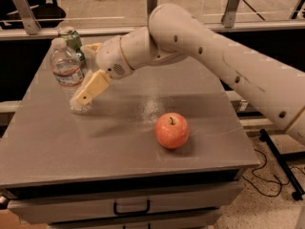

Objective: Knock water bottle over

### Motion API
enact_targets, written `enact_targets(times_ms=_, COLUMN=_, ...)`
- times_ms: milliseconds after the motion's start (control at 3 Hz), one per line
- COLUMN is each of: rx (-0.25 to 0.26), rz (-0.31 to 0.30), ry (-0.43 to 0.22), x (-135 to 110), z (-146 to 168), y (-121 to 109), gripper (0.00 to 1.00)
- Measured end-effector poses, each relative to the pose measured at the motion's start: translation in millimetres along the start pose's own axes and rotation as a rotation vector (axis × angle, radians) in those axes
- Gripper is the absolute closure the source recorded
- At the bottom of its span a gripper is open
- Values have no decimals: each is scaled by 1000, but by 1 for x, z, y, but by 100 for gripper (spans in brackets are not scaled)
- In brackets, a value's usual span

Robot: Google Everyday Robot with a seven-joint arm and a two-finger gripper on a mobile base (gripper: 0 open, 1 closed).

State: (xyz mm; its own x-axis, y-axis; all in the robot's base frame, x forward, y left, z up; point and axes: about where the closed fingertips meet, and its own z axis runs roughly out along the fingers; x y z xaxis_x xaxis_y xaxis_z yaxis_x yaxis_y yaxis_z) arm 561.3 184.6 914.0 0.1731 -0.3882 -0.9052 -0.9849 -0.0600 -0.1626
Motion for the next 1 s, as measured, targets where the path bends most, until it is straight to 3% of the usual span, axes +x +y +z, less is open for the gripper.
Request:
enact_targets(times_ms=333, rx=-29, rz=-1, ry=-45, x=-4, z=23, y=-3, gripper=17)
enact_targets(times_ms=667, rx=-27, rz=-4, ry=-60, x=-7, z=28, y=-10, gripper=41)
enact_targets(times_ms=1000, rx=25, rz=-15, ry=-34, x=-8, z=4, y=-32, gripper=64)
